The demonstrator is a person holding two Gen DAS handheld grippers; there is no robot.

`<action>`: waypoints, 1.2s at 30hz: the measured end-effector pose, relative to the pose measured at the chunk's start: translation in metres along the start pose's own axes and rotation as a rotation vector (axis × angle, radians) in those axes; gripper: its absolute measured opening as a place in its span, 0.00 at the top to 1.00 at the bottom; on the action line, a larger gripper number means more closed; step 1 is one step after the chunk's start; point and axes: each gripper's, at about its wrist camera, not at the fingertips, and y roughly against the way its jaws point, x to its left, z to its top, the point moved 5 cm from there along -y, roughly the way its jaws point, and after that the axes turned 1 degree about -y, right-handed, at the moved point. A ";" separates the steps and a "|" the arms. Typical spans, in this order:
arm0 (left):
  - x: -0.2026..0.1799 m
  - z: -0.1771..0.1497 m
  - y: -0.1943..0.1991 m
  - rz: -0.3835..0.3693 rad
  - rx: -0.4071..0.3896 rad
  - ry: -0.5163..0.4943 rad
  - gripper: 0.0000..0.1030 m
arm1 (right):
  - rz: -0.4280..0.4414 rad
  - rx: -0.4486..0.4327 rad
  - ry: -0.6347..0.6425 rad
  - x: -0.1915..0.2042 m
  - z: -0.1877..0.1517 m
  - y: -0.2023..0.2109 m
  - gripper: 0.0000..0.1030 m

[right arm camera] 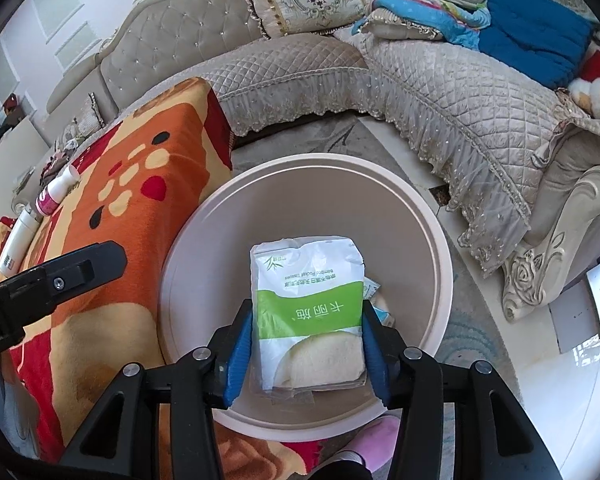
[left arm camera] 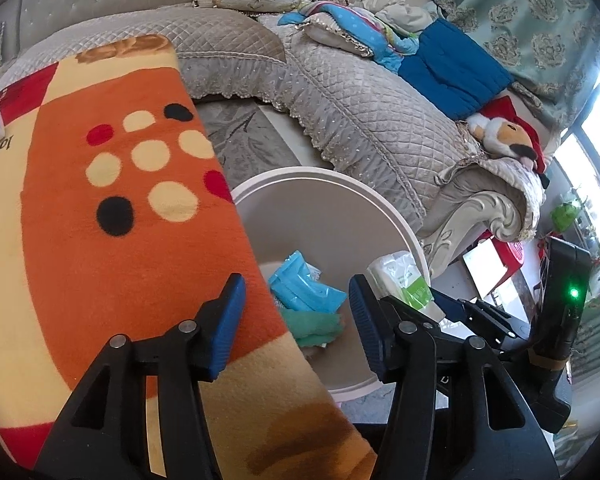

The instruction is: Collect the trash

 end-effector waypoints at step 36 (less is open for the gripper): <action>0.026 -0.036 0.070 0.169 -0.171 -0.024 0.49 | -0.010 -0.115 0.013 0.040 -0.015 0.047 0.36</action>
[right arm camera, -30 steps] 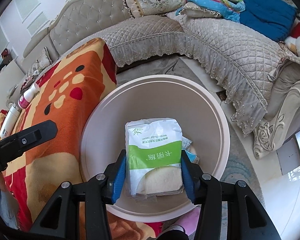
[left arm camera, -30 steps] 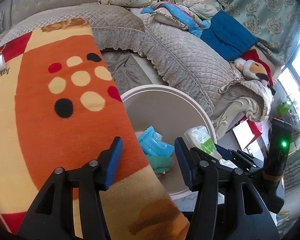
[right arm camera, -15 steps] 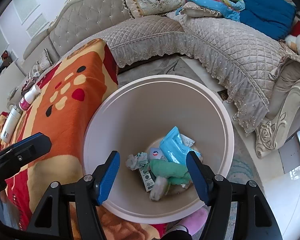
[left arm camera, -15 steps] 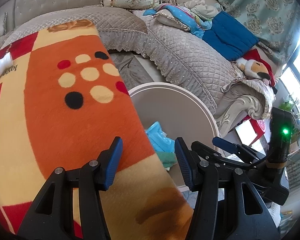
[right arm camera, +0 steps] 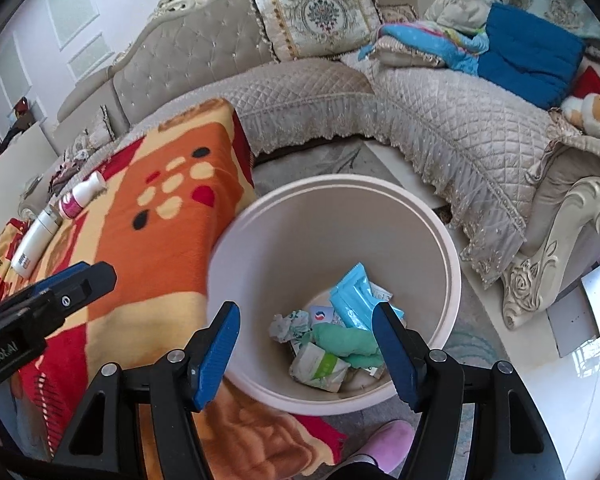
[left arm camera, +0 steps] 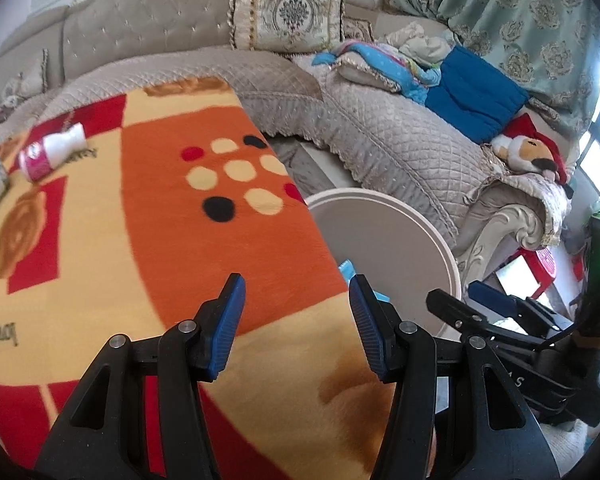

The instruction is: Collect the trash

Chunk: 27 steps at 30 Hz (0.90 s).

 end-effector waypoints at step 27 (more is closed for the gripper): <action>0.030 -0.018 0.135 -0.004 -0.351 0.000 0.23 | -0.061 -0.318 0.063 0.063 -0.010 0.111 0.21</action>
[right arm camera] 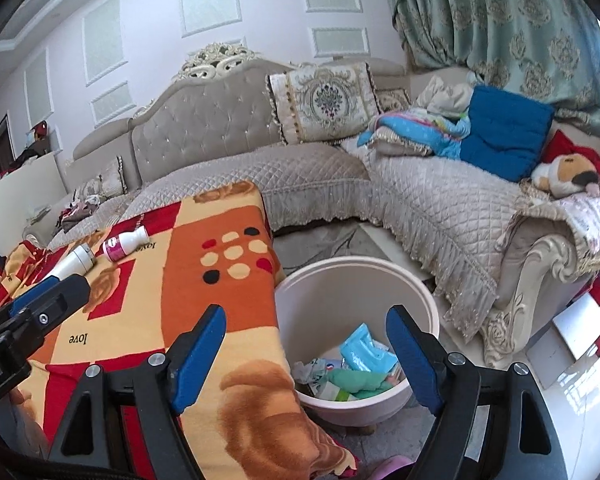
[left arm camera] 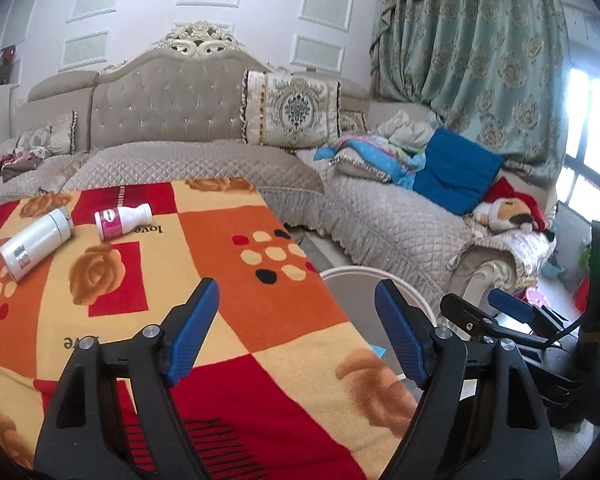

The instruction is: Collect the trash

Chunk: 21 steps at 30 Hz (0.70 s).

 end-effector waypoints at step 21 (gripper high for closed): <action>0.013 0.002 0.032 0.052 -0.086 -0.006 0.23 | -0.020 -0.094 0.037 0.018 0.007 0.032 0.12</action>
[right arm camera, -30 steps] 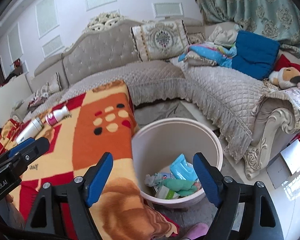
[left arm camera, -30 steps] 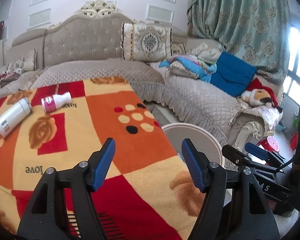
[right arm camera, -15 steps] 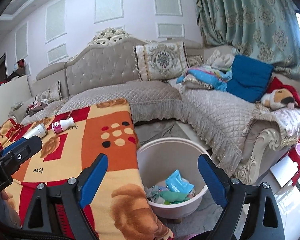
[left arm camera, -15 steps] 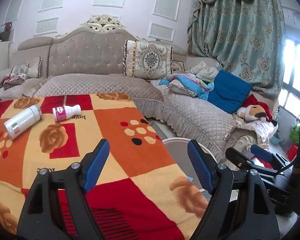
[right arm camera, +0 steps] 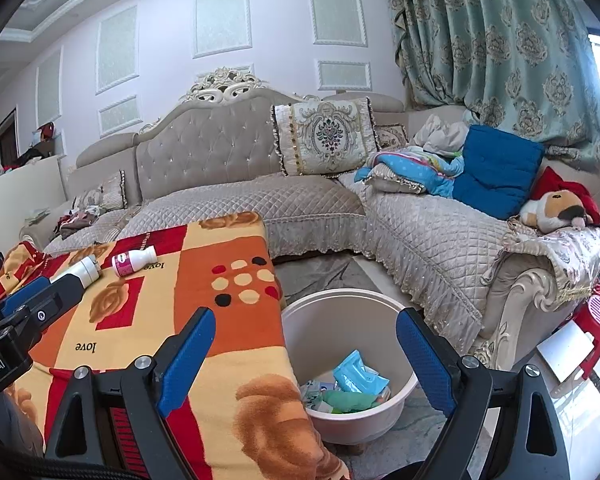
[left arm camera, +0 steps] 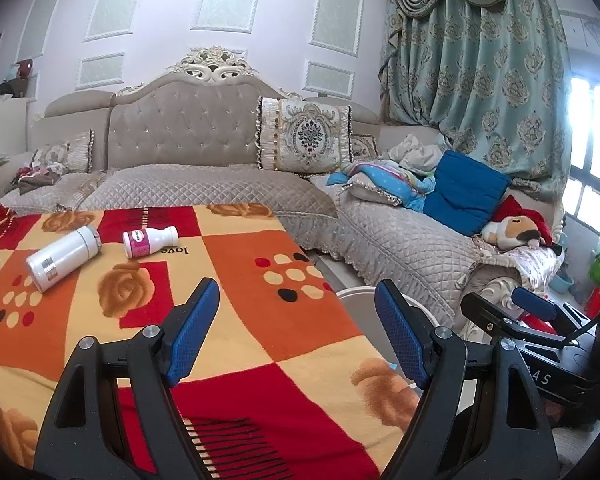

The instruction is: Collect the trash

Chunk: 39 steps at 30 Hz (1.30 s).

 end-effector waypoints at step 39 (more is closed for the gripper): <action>-0.002 -0.008 -0.009 0.020 0.038 -0.024 0.23 | 0.009 0.013 -0.021 -0.004 0.001 -0.001 0.11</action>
